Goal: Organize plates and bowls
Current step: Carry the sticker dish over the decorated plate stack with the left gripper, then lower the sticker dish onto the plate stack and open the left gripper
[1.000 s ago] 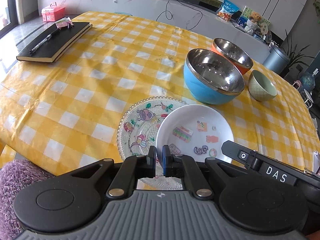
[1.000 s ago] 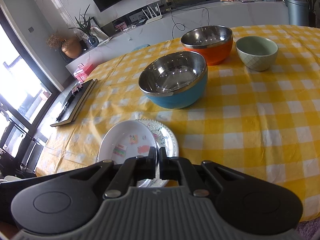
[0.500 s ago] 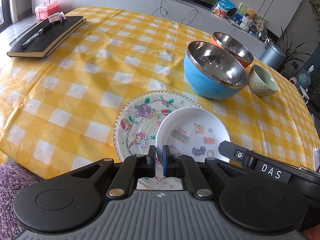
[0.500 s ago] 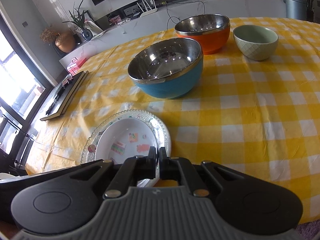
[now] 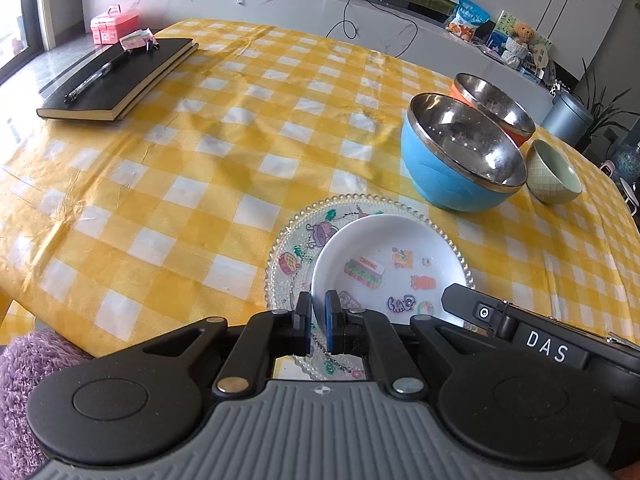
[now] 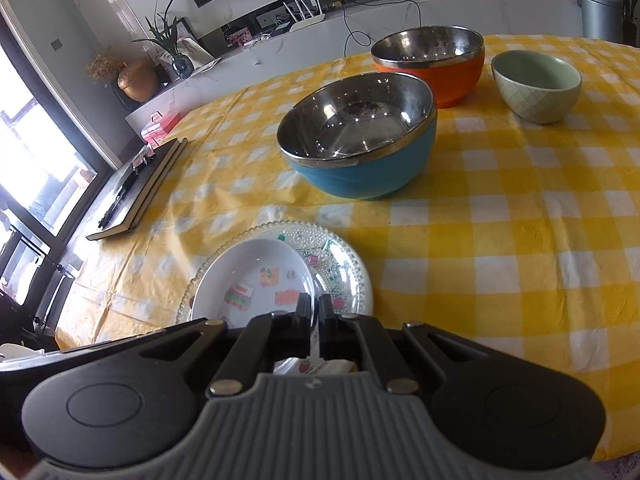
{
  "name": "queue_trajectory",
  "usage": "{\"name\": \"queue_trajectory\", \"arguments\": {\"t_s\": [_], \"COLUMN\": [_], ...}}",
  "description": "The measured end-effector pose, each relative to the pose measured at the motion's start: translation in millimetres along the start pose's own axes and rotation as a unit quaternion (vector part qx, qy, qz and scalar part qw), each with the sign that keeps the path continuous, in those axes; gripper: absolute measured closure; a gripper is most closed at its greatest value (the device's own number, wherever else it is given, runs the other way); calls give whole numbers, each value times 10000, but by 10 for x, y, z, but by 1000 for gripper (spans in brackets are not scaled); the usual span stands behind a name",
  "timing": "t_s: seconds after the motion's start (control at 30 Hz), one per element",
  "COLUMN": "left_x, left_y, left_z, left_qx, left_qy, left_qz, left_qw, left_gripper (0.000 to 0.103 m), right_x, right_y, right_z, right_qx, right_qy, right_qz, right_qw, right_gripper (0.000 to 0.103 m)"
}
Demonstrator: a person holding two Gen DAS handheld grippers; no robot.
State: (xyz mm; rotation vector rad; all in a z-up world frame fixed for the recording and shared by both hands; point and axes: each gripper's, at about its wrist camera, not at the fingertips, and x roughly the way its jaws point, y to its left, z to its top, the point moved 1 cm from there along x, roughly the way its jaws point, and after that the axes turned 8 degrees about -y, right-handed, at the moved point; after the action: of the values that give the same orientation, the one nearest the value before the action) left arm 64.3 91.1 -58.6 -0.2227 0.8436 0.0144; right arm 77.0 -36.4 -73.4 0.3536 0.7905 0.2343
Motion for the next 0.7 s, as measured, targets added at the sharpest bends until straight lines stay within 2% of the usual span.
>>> {"name": "queue_trajectory", "arguments": {"t_s": [0.3,0.47,0.6,0.7], "left_x": [-2,-30,-101,-169], "left_y": [-6,-3,0,-13], "left_z": [-8,10,43,73], "left_qx": [61,55,13,4], "left_qy": [-44,-86,-177,-285], "left_qz": [6,72,67,40], "left_qw": [10000,9999,9998,9996], "left_gripper": [96,84,74,70], "right_x": [81,72,-6,-100], "right_y": [11,34,21,20], "right_z": [-48,-51,-31,4], "right_qx": [-110,-232,-212,-247], "right_qy": [73,41,-91,-265], "right_qz": [-57,-61,5,38], "right_qw": [9999,9997,9997,9993], "right_gripper": [100,97,81,77]}}
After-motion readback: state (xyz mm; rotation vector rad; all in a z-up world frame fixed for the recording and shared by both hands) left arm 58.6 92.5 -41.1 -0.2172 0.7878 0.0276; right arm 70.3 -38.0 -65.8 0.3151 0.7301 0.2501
